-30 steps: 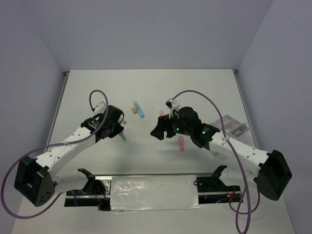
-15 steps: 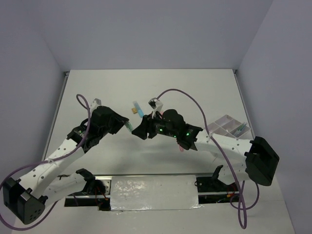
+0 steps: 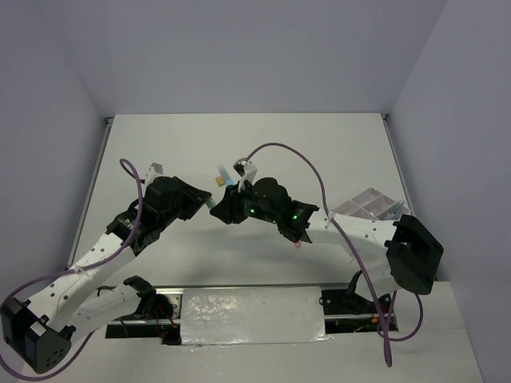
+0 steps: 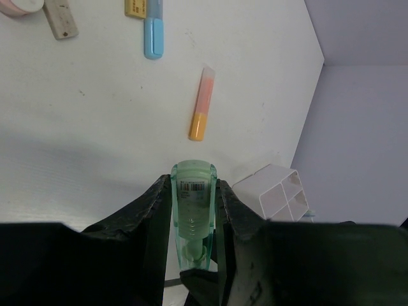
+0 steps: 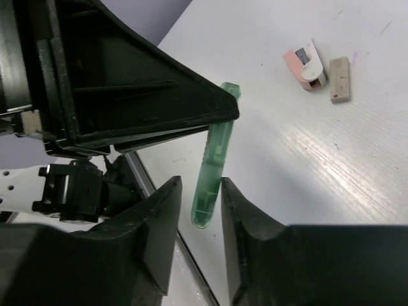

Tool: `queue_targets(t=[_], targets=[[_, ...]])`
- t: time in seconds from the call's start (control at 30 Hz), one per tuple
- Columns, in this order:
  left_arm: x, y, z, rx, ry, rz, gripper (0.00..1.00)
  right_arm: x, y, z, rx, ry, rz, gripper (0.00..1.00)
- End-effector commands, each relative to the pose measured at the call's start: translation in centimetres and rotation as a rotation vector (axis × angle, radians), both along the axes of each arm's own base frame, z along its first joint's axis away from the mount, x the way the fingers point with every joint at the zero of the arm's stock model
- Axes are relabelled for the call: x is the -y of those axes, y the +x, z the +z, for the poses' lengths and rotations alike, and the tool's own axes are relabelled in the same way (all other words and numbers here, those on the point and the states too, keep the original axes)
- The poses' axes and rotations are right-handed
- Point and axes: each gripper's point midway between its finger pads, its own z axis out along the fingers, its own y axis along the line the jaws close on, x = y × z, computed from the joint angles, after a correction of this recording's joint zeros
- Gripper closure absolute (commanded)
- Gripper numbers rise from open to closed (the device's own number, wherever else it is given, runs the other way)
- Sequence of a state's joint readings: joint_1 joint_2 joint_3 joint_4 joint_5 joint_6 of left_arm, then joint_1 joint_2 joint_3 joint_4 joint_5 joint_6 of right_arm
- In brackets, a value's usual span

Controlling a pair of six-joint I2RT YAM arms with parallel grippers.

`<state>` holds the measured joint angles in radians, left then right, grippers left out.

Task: Sort the stationery into containers
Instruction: Pick up the stationery from the center of the board, then place the stationery in the storage box.

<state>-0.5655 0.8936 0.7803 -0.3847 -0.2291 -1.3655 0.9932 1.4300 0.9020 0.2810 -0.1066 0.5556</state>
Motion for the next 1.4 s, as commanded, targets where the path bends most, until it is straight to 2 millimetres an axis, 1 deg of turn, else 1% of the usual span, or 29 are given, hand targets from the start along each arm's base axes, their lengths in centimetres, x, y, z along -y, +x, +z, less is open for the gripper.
queue_targets(t=[0.0,0.27,0.37,0.43,0.5,0.57,0.6,0.63,0.67,0.7,0.73,0.77,0.8,0.83,0.9,0.93,0.97,1.0,1.03,1.07,1.1,1.13,1.17,1.2,1.23,1.27,1.3,1.33,1.37], targets=[[0.8,0.3,1.7,0.047,-0.051,-0.018,1.00,-1.1,0.6,2.5,0.056,0.046,-0.013,0.63],[0.7,0.3,2.1,0.065,-0.066,-0.008,1.00,-1.3,1.0,1.0,0.031,-0.007,-0.028,0.67],[0.7,0.4,2.5,0.080,-0.063,-0.007,1.00,-1.1,1.1,0.8,0.032,-0.018,-0.031,0.80],[0.6,0.5,2.1,0.069,-0.038,-0.010,1.00,-0.9,1.1,1.0,0.035,-0.025,-0.035,1.00],[0.6,0.6,1.5,0.050,-0.005,-0.021,0.98,-0.5,1.0,1.4,0.028,-0.035,-0.045,1.00],[0.8,0.7,1.5,0.050,0.019,-0.040,0.81,-0.2,1.2,2.0,0.021,-0.048,-0.060,1.00],[0.9,0.8,1.6,0.053,0.034,-0.054,0.66,0.1,1.4,2.0,0.009,-0.061,-0.072,1.00],[0.8,0.8,0.5,0.014,0.079,-0.066,0.27,0.9,1.3,1.4,-0.024,-0.097,-0.085,1.00],[0.6,1.0,1.1,0.012,0.094,-0.052,0.07,1.4,1.4,1.3,-0.041,-0.107,-0.096,1.00],[0.4,1.2,1.1,-0.002,0.110,-0.043,0.01,2.3,2.0,0.9,-0.082,-0.113,-0.117,1.00],[0.2,1.4,0.5,-0.021,0.149,-0.048,0.01,3.3,1.8,0.4,-0.118,-0.138,-0.122,1.00],[-0.3,1.6,1.3,-0.026,0.180,-0.030,0.01,4.2,1.9,-0.2,-0.163,-0.150,-0.142,1.00],[-0.9,1.8,1.5,-0.036,0.203,-0.010,0.01,6.3,2.8,-1.4,-0.215,-0.194,-0.200,1.00],[-1.5,2.1,1.3,-0.048,0.245,0.000,0.01,7.7,3.2,-1.2,-0.231,-0.194,-0.239,1.00],[-4.0,2.5,2.3,-0.055,0.333,0.065,0.01,10.8,3.5,-2.4,-0.292,-0.241,-0.310,1.00],[-4.8,2.6,2.5,-0.055,0.362,0.080,0.01,13.3,4.8,-1.5,-0.281,-0.225,-0.393,1.00],[-6.0,3.0,3.4,-0.043,0.394,0.109,0.01,15.2,5.2,-1.8,-0.292,-0.237,-0.446,1.00],[-6.5,3.1,3.8,-0.027,0.440,0.084,0.01,18.1,6.0,-1.3,-0.296,-0.234,-0.519,1.00],[-6.6,3.3,4.4,-0.005,0.460,0.070,0.01,19.6,6.4,-1.2,-0.294,-0.243,-0.544,1.00],[-6.8,3.4,4.5,0.002,0.481,0.051,0.01,21.6,6.1,-1.7,-0.300,-0.306,-0.566,1.00],[-6.8,3.4,4.6,0.012,0.522,0.010,0.01,24.7,7.3,-0.9,-0.251,-0.352,-0.648,1.00],[-6.6,3.4,4.4,0.017,0.539,-0.022,0.01,26.7,7.0,-1.3,-0.264,-0.416,-0.696,1.00],[-6.0,3.3,4.0,0.015,0.558,-0.083,0.01,28.5,7.2,-1.1,-0.253,-0.453,-0.741,1.00],[-5.8,3.1,3.6,0.004,0.568,-0.116,0.01,31.2,8.0,-0.3,-0.220,-0.514,-0.807,1.00],[-5.4,3.1,3.3,0.014,0.597,-0.176,0.02,32.6,7.4,-1.3,-0.264,-0.599,-0.814,0.99],[-4.3,2.7,2.8,0.014,0.576,-0.255,0.04,33.6,7.8,-0.4,-0.254,-0.637,-0.838,0.98],[-4.1,2.4,2.6,0.010,0.585,-0.286,0.05,35.9,7.9,-0.6,-0.268,-0.722,-0.908,0.97],[-4.3,2.1,2.3,0.002,0.608,-0.313,0.06,37.0,7.5,-1.4,-0.319,-0.791,-0.937,0.99],[-4.5,1.6,1.8,-0.013,0.625,-0.333,0.06,37.6,7.7,-1.4,-0.346,-0.770,-0.961,0.99]])
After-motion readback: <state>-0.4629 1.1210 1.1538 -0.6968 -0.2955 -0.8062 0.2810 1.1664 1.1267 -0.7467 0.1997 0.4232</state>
